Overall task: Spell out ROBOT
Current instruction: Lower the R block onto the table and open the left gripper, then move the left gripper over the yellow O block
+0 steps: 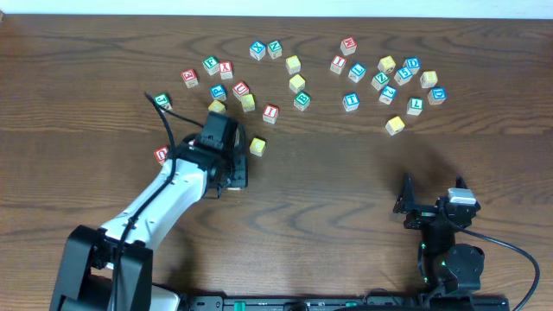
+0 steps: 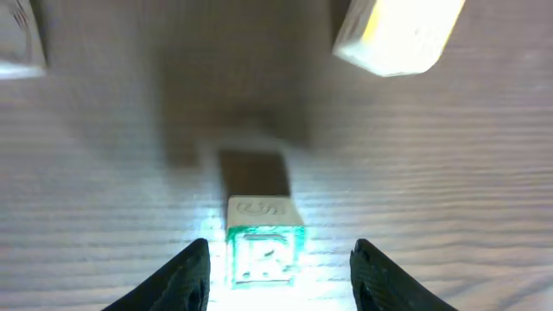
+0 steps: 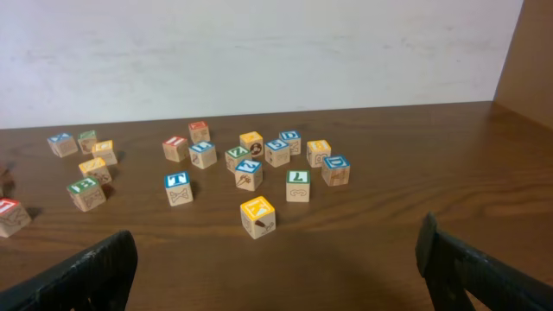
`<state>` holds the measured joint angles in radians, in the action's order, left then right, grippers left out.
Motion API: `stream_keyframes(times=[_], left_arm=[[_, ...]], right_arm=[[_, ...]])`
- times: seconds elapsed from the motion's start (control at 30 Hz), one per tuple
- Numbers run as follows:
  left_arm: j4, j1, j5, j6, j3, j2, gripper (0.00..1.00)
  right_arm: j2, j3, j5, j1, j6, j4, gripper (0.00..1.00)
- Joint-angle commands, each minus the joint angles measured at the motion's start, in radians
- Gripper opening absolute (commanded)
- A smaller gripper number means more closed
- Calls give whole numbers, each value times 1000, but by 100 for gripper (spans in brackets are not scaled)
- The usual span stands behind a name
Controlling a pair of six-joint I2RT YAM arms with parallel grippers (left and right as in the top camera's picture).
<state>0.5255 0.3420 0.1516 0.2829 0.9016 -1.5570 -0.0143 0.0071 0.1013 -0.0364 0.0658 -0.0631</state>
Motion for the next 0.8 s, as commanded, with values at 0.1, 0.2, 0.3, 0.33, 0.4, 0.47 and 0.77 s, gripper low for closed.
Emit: stream_keyframes(times=[0.1, 0.2, 0.3, 0.33, 0.4, 0.47, 0.77], left_arm=[[35, -2, -2, -58, 94, -10, 52], [58, -3, -3, -97, 135, -10, 58], [70, -3, -27, -148, 177, -10, 63], [73, -3, -48, -153, 190, -10, 63], [76, -3, -82, -160, 211, -10, 63], [78, -3, -84, -184, 230, -10, 63], [79, -3, -84, -328, 261, -15, 63]], right_arm=[[8, -2, -3, 10, -11, -3, 99], [8, -2, -3, 10, -11, -3, 99], [8, -2, -3, 10, -11, -3, 99], [8, -2, -3, 10, -11, -3, 99], [8, -2, -3, 10, -11, -3, 99], [8, -2, -3, 10, -11, -3, 99], [8, -2, -3, 10, -11, -3, 99]])
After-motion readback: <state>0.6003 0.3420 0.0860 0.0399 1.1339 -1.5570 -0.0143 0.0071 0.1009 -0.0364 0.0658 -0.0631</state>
